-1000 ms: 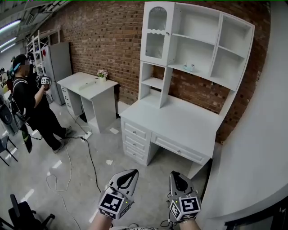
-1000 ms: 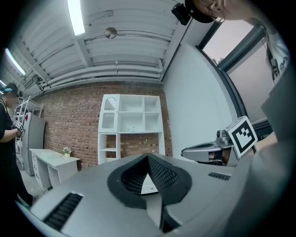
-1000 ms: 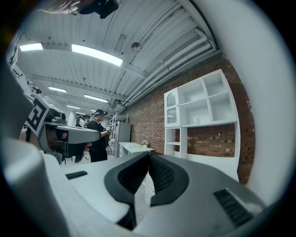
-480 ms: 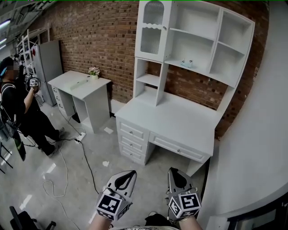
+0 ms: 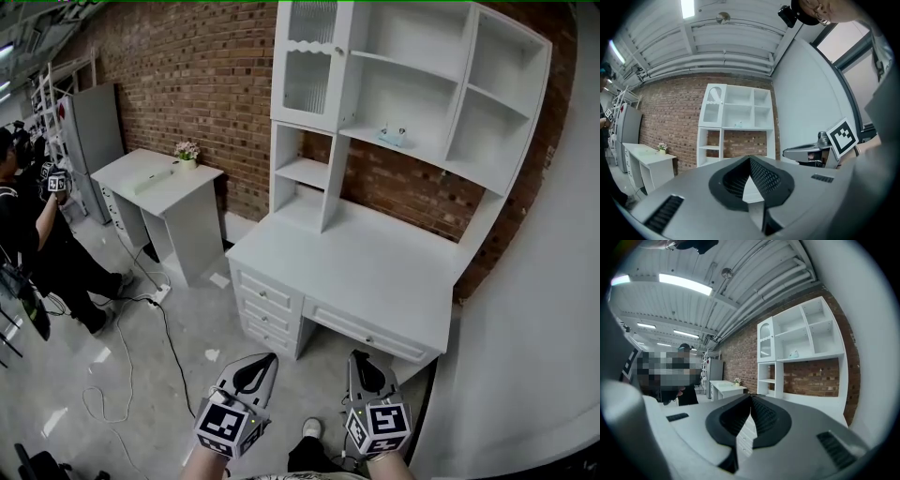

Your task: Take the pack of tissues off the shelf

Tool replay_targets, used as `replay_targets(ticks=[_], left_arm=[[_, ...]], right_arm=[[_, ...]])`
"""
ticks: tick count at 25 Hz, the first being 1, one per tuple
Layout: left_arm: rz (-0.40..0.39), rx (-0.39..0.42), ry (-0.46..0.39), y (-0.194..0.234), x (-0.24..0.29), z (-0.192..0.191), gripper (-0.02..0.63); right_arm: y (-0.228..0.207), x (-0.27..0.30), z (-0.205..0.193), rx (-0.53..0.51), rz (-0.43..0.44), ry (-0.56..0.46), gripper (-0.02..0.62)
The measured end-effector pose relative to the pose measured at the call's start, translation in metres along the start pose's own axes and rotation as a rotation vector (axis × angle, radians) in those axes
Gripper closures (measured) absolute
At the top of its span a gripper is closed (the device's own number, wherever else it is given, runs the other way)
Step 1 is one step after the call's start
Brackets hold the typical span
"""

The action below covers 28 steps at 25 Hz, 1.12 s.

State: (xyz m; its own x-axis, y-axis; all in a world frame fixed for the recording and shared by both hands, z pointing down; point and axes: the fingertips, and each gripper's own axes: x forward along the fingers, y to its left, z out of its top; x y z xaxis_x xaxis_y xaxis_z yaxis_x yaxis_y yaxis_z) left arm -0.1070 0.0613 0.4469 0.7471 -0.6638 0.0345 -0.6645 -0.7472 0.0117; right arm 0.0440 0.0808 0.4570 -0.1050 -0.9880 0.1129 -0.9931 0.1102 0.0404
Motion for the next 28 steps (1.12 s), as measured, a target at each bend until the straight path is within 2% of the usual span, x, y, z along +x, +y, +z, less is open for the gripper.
replay_targets(ticks=[13,16,22,28], left_arm=[[0.009,0.0,-0.043,0.044,0.232,0.041,0.592],[-0.01,-0.004,-0.05,0.051,0.268,0.047,0.592],[-0.024,-0.013,-0.021,0.087,0.329,0.033,0.592],[-0.11,-0.005,-0.002,0.128,0.404,0.032,0.592]], right_arm=[[-0.168,0.164,0.061,0.006,0.01,-0.074,0.588],[-0.191,0.194,0.065,0.001,0.001,-0.068,0.588],[-0.219,0.25,0.058,0.0,-0.022,-0.045,0.588],[-0.25,0.314,0.06,0.006,-0.084,-0.034,0.588]])
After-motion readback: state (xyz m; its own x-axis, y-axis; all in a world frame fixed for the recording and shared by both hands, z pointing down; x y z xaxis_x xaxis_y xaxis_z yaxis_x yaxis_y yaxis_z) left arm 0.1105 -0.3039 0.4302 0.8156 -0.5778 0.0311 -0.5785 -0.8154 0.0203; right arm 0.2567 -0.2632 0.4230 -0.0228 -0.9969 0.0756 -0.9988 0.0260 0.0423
